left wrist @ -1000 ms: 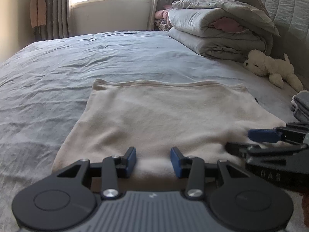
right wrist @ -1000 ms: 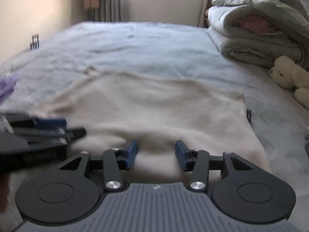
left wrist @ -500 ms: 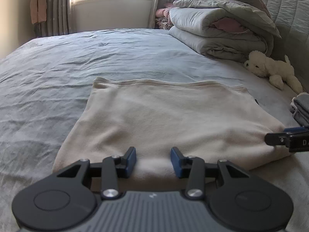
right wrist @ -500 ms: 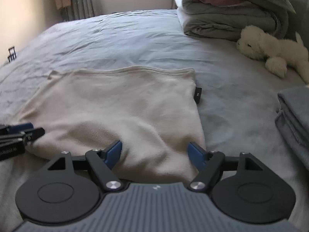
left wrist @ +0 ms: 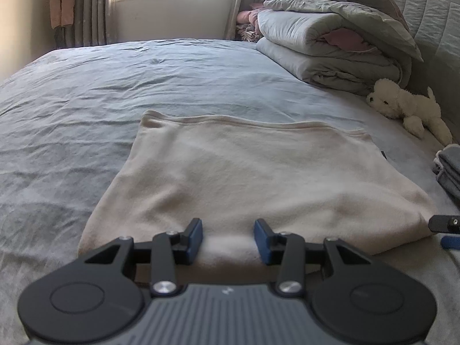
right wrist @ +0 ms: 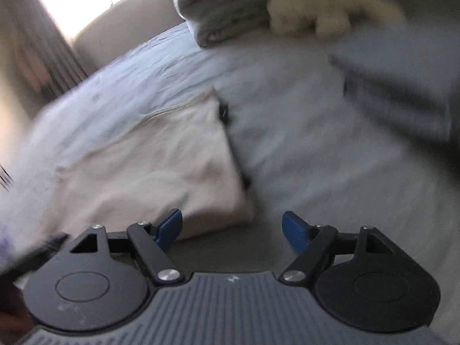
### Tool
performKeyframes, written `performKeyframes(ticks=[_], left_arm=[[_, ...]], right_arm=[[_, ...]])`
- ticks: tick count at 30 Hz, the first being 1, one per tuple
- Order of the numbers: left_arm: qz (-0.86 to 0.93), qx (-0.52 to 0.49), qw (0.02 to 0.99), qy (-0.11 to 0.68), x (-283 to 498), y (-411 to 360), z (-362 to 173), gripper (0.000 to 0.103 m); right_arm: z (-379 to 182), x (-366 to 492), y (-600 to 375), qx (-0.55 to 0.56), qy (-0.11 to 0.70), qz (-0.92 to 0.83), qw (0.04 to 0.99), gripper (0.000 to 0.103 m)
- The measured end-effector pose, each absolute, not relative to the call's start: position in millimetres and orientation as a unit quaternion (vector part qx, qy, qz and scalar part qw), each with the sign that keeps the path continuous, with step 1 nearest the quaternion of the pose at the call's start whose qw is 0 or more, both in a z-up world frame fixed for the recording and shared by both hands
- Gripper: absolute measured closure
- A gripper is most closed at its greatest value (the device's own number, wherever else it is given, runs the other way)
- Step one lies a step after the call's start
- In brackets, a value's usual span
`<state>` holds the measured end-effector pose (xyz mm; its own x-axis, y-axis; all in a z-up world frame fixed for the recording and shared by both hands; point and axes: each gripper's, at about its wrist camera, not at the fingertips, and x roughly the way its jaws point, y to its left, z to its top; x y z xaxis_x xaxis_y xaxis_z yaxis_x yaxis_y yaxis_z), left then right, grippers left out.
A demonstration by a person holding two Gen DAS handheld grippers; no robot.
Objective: Fold clothes
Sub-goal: 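Roll the right gripper and grasp the sweatshirt's folded edge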
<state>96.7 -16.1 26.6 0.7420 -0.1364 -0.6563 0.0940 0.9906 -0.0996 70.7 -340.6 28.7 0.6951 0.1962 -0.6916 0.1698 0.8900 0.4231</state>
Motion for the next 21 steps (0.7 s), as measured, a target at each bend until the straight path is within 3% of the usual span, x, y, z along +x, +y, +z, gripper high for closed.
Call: performKeyframes(ticks=[12,21], left_arm=[[-0.064,-0.041,0.932,0.354,97.7,-12.9,25.9,0.061],[-0.064,-0.042,0.932,0.353,97.4,-12.9,25.8,0.061]], right_arm=[[6.4,74.3,-333.7,0.394,0.299,-0.004,0.869,0.020],[4.2,81.5,-310.6,0.344,0.266,-0.035,0.900,0.023]])
